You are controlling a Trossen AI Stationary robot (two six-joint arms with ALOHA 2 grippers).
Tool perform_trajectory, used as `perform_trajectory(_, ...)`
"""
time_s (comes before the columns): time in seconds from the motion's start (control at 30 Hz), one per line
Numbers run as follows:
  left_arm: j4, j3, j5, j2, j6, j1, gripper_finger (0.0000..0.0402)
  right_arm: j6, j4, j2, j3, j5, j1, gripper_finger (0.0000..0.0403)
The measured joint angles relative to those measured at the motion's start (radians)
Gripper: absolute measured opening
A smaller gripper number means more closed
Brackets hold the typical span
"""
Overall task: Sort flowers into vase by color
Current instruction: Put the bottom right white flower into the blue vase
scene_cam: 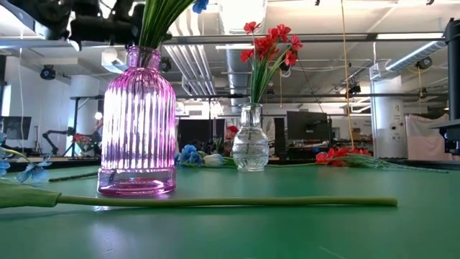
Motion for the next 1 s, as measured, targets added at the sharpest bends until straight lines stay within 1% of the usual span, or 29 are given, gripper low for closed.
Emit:
perform_trajectory(0.1,0.000,-0.035,-0.058,0.004,0.002,0.036,0.0000,0.021,0.045,-0.043,-0.057,0.000,0.000,0.0224)
perform_trajectory(0.17,-0.001,-0.055,-0.078,0.008,-0.006,0.057,0.0000,0.026,0.062,-0.061,-0.083,0.000,0.000,0.0224)
perform_trajectory(0.4,0.080,-0.132,-0.079,0.008,-0.054,0.097,0.0000,0.028,0.100,-0.081,-0.125,0.000,0.000,0.0224)
perform_trajectory(0.53,0.106,-0.157,-0.079,0.006,-0.045,0.106,0.0000,0.028,0.109,-0.074,-0.129,0.000,0.000,0.0224)
perform_trajectory(0.77,0.116,-0.165,-0.080,0.020,0.012,0.127,0.0000,0.028,0.110,-0.055,-0.130,0.000,0.000,0.0224)
perform_trajectory(1.0,0.163,-0.166,-0.081,0.073,-0.007,0.138,0.0000,0.028,0.111,-0.044,-0.130,0.000,0.000,0.0224)
